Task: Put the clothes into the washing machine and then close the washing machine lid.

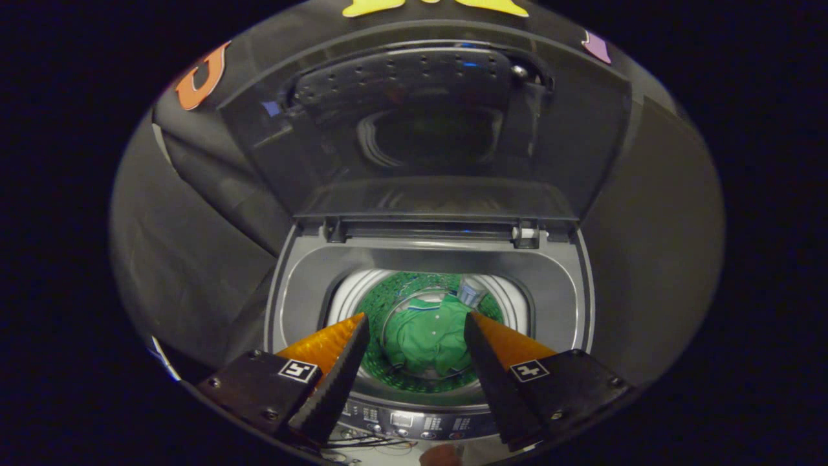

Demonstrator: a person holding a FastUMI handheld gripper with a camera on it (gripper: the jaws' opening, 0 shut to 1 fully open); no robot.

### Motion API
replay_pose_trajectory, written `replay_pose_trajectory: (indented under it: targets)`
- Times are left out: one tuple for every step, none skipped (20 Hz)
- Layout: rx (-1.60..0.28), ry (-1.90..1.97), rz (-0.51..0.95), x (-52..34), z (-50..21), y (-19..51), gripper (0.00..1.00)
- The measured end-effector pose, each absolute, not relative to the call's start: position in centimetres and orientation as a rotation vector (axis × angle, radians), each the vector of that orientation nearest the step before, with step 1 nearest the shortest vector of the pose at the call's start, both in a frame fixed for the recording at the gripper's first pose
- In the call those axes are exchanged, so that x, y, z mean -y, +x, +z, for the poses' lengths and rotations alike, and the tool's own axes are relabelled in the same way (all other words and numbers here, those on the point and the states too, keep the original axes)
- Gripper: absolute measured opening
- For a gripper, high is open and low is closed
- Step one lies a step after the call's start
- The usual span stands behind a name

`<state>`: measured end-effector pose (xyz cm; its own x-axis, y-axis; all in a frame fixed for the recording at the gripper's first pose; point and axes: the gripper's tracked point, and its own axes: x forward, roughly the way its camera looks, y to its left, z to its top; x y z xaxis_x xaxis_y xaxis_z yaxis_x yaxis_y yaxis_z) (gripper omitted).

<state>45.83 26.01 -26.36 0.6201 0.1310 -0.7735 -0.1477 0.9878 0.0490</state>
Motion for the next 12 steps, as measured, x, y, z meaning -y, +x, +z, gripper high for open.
replay_pose_trajectory:
  targets:
    - [-0.873,0.006,0.183,-26.5,-25.4,45.6,0.93]
    - [-0.854,0.035,0.208,-27.3,-24.2,45.3,0.93]
    - [-0.831,0.057,0.236,-27.8,-22.9,45.4,0.93]
    - [-0.817,0.056,0.258,-28.0,-21.5,45.4,0.93]
    - [-0.786,0.055,0.290,-28.2,-20.0,45.5,0.93]
    - [-0.745,0.061,0.322,-28.5,-17.6,45.5,0.92]
    - [-0.694,0.072,0.350,-28.7,-15.4,46.1,0.92]
    - [-0.635,0.087,0.379,-29.1,-12.6,46.3,0.92]
    - [-0.580,0.097,0.398,-29.5,-9.8,46.8,0.92]
    - [-0.526,0.105,0.410,-29.5,-7.3,47.6,0.92]
    - [-0.474,0.111,0.415,-29.5,-4.9,48.4,0.92]
    - [-0.431,0.107,0.411,-29.6,-3.0,49.4,0.92]
